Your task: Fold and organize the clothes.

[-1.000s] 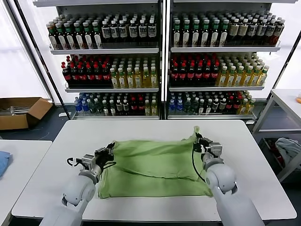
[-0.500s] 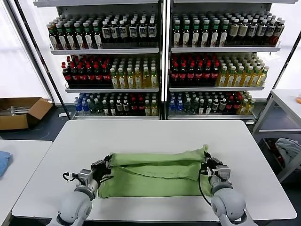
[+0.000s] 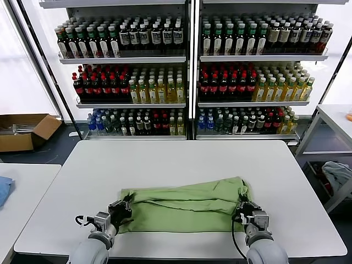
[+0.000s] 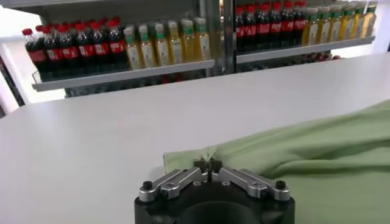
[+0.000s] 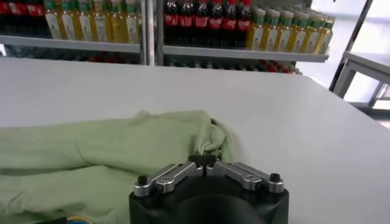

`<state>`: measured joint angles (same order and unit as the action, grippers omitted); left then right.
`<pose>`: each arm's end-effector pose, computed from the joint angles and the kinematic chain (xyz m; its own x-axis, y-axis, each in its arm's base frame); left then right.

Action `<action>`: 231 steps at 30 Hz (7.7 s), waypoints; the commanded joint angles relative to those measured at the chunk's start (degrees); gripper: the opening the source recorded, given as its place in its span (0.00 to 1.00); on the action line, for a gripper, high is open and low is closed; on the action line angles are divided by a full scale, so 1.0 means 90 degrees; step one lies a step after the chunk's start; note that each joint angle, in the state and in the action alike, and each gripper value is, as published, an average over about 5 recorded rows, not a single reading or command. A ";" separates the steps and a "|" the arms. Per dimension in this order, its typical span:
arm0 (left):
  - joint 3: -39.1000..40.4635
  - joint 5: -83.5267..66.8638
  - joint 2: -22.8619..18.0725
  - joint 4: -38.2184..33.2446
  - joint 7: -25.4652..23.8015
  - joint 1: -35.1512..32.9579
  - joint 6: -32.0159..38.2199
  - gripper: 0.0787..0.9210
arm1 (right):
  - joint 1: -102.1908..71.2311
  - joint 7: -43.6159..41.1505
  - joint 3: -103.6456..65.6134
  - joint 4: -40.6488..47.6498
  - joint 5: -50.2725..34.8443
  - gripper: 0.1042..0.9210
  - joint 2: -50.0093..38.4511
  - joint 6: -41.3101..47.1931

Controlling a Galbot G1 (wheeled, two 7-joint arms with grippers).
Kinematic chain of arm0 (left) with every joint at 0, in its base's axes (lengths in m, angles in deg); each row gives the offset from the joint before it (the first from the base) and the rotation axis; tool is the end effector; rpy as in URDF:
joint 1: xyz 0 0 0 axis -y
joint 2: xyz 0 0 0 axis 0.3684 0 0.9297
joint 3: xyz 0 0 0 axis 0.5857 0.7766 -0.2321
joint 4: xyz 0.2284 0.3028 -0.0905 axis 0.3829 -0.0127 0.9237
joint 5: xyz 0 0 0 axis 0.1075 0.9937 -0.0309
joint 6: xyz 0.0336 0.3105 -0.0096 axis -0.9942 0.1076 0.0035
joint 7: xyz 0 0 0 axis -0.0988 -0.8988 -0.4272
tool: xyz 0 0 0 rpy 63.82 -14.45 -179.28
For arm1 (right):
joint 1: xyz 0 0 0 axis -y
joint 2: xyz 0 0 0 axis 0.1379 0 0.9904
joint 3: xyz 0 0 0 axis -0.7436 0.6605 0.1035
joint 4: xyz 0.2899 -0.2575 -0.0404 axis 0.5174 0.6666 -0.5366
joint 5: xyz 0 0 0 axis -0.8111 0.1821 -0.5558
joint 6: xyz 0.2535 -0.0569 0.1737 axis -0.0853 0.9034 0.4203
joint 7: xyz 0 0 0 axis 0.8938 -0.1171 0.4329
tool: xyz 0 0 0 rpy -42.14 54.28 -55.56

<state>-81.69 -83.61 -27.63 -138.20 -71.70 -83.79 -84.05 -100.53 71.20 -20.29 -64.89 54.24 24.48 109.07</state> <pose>0.2064 0.0758 -0.3690 -0.8898 0.1635 0.4260 0.2179 0.9725 0.0818 0.1863 -0.0434 -0.3425 -0.8962 0.0829 0.4358 0.0495 0.9949 -0.0874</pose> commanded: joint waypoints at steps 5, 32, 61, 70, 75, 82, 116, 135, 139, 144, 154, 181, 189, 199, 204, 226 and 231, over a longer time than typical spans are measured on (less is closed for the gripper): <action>0.0030 0.0196 -0.0051 0.0151 -0.0011 0.0009 -0.0004 0.01 | -0.0425 0.0057 0.0014 -0.0660 0.0292 0.00 0.0048 0.0000; -0.0224 0.0611 -0.0276 -0.0747 0.0308 -0.0089 -0.0032 0.79 | -0.0721 0.0078 -0.0382 -0.1691 0.0579 0.44 0.0134 -0.0431; -0.0347 -0.0727 -0.0695 -0.0370 0.0742 -0.0443 -0.0558 0.63 | -0.0587 0.0159 -0.0017 -0.2032 0.0695 0.88 0.0179 -0.0447; -0.0347 -0.0714 -0.0682 -0.0250 0.0691 -0.0371 -0.0450 0.32 | -0.0547 0.0172 -0.0021 -0.2003 0.0705 0.88 0.0156 -0.0446; -0.0491 -0.0672 -0.0654 -0.0097 0.0665 -0.0259 -0.0311 0.15 | -0.0519 0.0187 -0.0011 -0.1966 0.0701 0.88 0.0143 -0.0438; -0.1576 -0.0847 0.0049 0.0002 0.0576 0.0142 -0.0145 0.02 | -0.0343 0.0234 0.0046 -0.1900 0.0657 0.88 0.0073 -0.0384; -0.0337 -0.0555 0.0354 -0.1318 0.0527 0.0229 -0.0616 0.02 | -0.1027 0.0303 -0.0374 -0.2227 0.0753 0.88 0.0291 -0.0529; 0.0786 -0.0038 -0.0120 -0.0708 0.0363 0.0600 -0.0803 0.02 | -0.1493 0.0318 -0.0356 -0.2338 0.1041 0.88 0.0511 -0.0697; 0.0756 0.0032 -0.0163 -0.0618 0.0261 0.0570 -0.0806 0.02 | -0.1558 0.0311 -0.0247 -0.2355 0.1160 0.88 0.0533 -0.0728; 0.0720 0.0074 -0.0388 -0.0344 0.0129 0.0588 -0.0613 0.02 | -0.1590 0.0306 -0.0036 -0.2343 0.1350 0.88 0.0592 -0.0772; 0.0895 -0.0305 -0.0961 0.0170 -0.0060 0.0420 0.0109 0.25 | -0.1564 0.0325 0.0344 -0.2368 0.1620 0.88 0.0700 -0.0793; -0.1946 -0.1220 0.0725 -0.0783 0.0108 0.0247 0.0389 0.88 | -0.0712 0.0367 0.0736 -0.1962 0.1239 0.88 0.0358 -0.0547; -0.2010 -0.1307 0.0772 0.0070 -0.0079 0.0168 0.0318 0.88 | -0.0630 0.0371 0.0817 -0.1873 0.1208 0.88 0.0382 -0.0511; -0.1672 -0.1425 0.0600 0.0508 -0.0295 0.0163 0.0280 0.88 | -0.0720 0.0379 0.0786 -0.1862 0.1223 0.88 0.0433 -0.0538; -0.1614 -0.1623 0.0617 0.0772 -0.0404 0.0203 0.0253 0.88 | -0.0770 0.0384 0.0789 -0.1851 0.1260 0.88 0.0451 -0.0549; -0.1421 -0.1865 0.0581 0.1007 -0.0782 0.0247 0.0112 0.82 | -0.0966 0.0380 0.0862 -0.1979 0.1477 0.88 0.0509 -0.0549; -0.1401 -0.1848 0.0546 0.0946 -0.0854 0.0217 0.0116 0.66 | -0.0962 0.0380 0.0885 -0.1983 0.1501 0.88 0.0520 -0.0550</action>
<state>-94.28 -99.97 -22.69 -130.08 -78.70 -81.86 -82.99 -109.20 74.61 -12.38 -82.64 67.50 29.15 104.13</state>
